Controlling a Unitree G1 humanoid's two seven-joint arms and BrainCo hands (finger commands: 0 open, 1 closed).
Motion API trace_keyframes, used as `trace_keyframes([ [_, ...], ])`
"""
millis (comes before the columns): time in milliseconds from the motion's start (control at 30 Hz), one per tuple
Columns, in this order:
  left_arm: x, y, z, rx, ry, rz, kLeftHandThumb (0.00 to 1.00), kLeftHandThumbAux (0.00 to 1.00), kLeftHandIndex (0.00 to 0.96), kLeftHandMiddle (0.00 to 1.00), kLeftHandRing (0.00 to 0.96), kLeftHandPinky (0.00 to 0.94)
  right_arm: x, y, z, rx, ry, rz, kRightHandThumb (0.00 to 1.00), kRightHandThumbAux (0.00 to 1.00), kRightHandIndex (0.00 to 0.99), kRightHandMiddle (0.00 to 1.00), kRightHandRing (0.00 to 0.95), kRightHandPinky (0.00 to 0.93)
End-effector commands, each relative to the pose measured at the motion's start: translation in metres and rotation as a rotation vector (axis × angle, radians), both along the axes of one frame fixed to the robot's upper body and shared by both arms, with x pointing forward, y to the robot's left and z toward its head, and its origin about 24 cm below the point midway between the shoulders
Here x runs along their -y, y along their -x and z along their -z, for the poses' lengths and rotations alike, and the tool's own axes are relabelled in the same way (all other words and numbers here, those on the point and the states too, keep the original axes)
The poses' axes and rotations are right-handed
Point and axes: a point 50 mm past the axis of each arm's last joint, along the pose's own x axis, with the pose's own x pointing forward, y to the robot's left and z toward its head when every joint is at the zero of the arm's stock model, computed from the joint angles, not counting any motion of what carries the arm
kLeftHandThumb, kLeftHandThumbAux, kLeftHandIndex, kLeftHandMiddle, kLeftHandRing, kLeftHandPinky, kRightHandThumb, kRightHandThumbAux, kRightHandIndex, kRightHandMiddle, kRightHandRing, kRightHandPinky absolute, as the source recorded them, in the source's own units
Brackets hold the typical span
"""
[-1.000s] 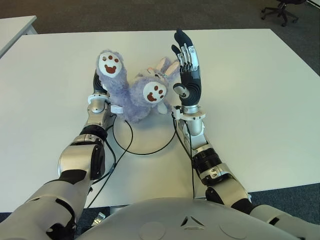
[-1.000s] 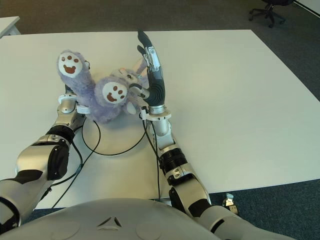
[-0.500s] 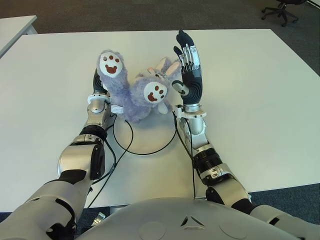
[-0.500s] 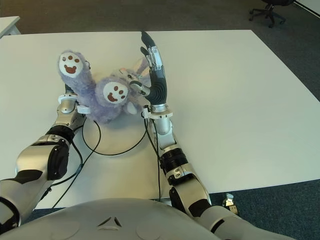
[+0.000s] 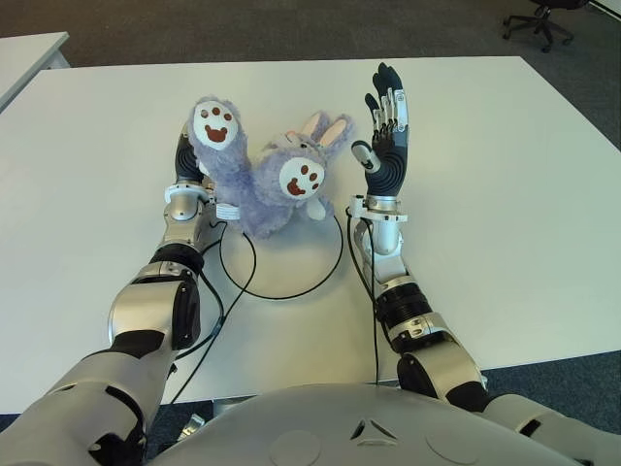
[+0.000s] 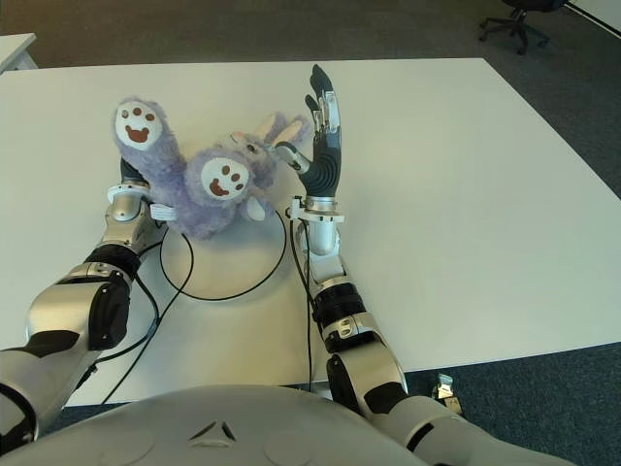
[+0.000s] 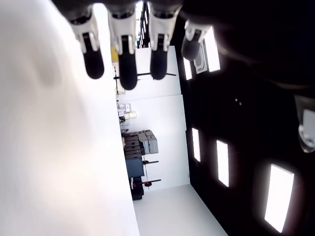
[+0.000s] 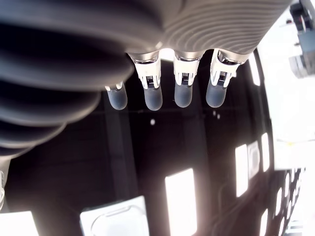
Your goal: Put the doll into the plate.
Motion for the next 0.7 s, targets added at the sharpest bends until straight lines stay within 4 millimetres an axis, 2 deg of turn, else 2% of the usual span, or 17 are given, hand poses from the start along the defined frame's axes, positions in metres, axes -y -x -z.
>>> trace_keyframes([
  [33,-0.002,0.031,0.047,-0.196,0.054,-0.03,0.0,0.399,0.0,0.157,0.198,0.201,0.003,0.012,0.043,-0.157,0.032,0.033,0.0,0.439,0.012,0.013,0.003,0.0],
  [233,-0.003,0.031,0.046,-0.191,0.058,-0.029,0.0,0.414,0.006,0.168,0.203,0.175,0.007,0.009,0.045,-0.167,0.039,0.062,0.0,0.421,0.012,0.01,0.003,0.008],
  [367,-0.003,0.031,0.046,-0.19,0.06,-0.029,0.0,0.413,0.002,0.163,0.201,0.196,0.009,0.007,0.045,-0.169,0.039,0.071,0.0,0.42,0.012,0.01,0.003,0.014],
  [700,-0.005,0.031,0.046,-0.189,0.072,-0.038,0.0,0.421,0.005,0.151,0.184,0.175,0.011,0.0,0.038,-0.123,-0.011,0.126,0.0,0.418,0.014,0.017,0.009,0.012],
])
